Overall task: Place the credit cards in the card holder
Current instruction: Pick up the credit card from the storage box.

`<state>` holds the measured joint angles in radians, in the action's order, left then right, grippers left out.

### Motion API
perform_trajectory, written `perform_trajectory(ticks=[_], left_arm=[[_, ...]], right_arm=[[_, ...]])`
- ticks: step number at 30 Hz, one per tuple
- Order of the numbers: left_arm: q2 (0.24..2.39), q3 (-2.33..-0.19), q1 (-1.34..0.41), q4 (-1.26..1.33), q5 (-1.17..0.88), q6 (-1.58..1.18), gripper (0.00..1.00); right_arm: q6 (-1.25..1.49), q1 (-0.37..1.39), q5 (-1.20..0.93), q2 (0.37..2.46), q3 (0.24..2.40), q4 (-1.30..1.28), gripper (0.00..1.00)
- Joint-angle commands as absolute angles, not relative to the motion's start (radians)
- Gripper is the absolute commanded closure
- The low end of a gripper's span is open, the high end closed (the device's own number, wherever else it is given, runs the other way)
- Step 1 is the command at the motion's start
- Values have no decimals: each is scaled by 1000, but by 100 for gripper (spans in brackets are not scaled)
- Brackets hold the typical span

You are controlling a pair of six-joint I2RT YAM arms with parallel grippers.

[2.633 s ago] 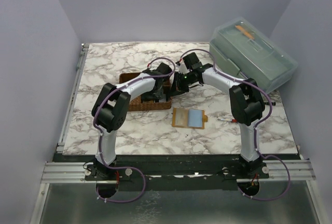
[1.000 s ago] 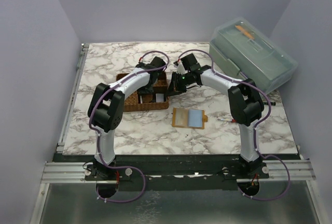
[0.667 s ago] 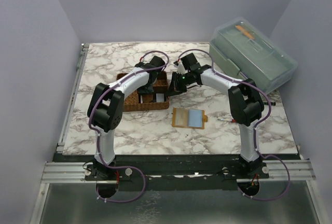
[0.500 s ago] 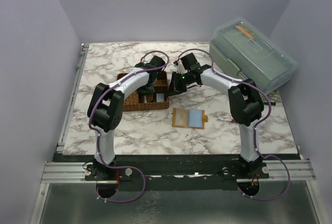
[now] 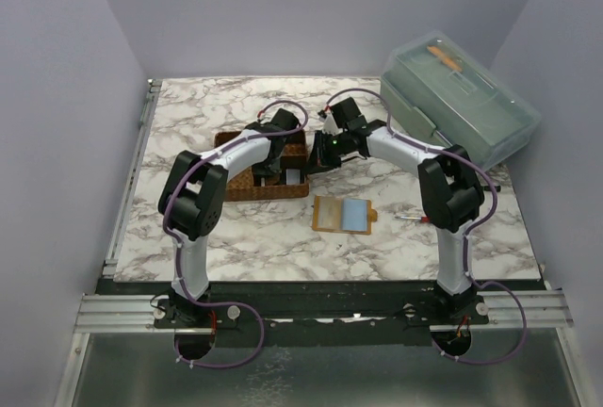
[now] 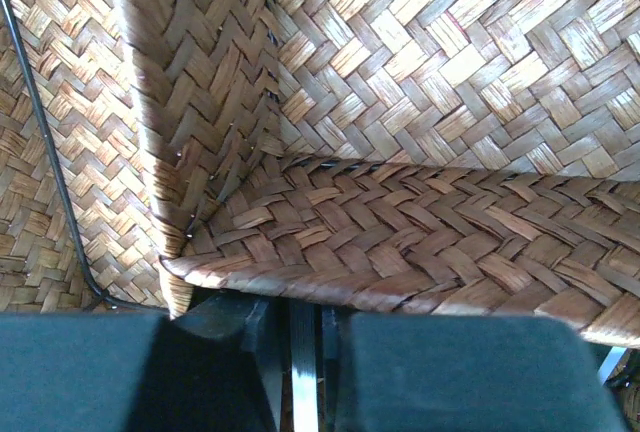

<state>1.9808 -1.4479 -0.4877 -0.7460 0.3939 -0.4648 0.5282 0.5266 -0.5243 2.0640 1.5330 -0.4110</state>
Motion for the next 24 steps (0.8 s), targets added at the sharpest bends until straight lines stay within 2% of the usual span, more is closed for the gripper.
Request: perform_trajectory(ticks=[1, 6, 10, 15, 19, 24], left_arm=[[1951, -1412, -448, -742, 391, -420, 89], [1889, -1431, -436, -743, 213, -384, 100], [1859, -1417, -416, -722, 121, -353, 100], [1819, -1386, -358, -644, -40, -335, 100], [1808, -1418, -328, -630, -186, -314, 100], [1780, -1426, -292, -592, -302, -309, 100]], right_arm=[[467, 503, -381, 2026, 1487, -476, 100], [418, 503, -322, 2097, 1616, -602, 100], [401, 502, -346, 2110, 1668, -640, 97], [383, 503, -412, 2079, 1650, -583, 79], [359, 503, -409, 2069, 1663, -580, 69], [331, 503, -358, 2048, 1700, -617, 51]])
